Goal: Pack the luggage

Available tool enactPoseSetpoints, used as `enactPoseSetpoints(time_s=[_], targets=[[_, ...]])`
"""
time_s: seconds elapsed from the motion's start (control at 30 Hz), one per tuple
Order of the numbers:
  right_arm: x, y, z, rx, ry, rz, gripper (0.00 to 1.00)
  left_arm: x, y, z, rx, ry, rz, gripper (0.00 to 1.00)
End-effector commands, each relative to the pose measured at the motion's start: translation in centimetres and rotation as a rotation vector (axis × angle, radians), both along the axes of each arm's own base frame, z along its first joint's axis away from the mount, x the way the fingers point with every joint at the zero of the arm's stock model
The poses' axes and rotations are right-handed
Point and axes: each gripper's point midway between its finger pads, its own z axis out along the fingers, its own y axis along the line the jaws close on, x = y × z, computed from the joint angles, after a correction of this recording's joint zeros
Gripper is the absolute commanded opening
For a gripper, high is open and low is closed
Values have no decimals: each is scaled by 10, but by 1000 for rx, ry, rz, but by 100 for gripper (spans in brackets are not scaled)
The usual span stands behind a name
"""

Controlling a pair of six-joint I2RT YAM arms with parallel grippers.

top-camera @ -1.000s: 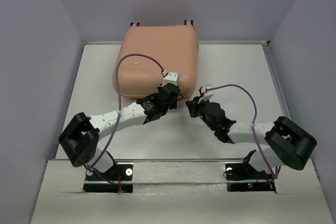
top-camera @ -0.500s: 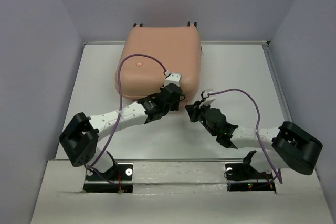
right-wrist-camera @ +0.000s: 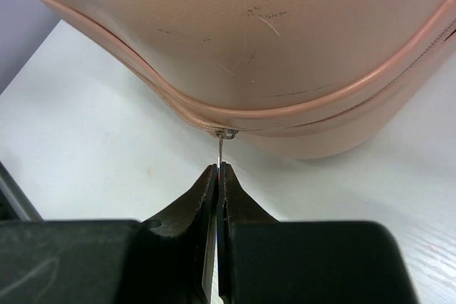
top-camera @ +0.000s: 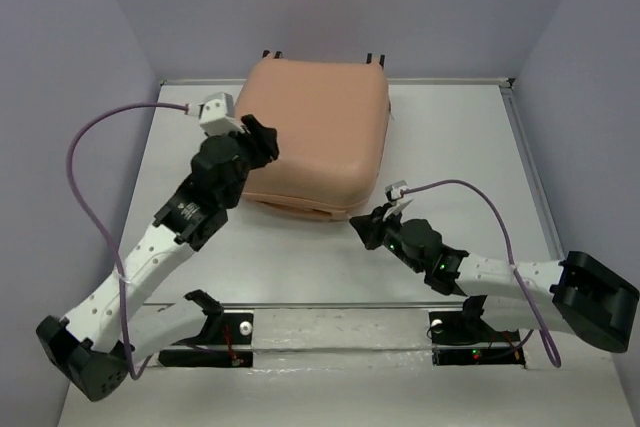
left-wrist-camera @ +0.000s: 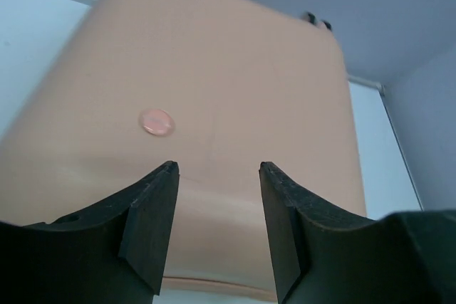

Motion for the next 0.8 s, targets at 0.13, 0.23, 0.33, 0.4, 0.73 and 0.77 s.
enactPoseSetpoints(time_s=[0.13,0.23,0.33,0.4,0.73,0.77], targets=[[-24,19,-2,2,33,130,7,51,139,-10,-103,95,286,55],[-25,20,-3,-1,35,139,7,66,178,-17,-174,103,344,54],[-25,18,-5,-18,41,137,7,83,213,-32,-231,119,426,53],[-25,18,-4,-22,42,137,7,89,222,-37,-255,130,428,53],[-18,30,-2,-49,50,143,7,140,210,-116,-291,280,376,51],[-17,32,-1,-47,50,141,7,143,191,-122,-267,296,343,51]])
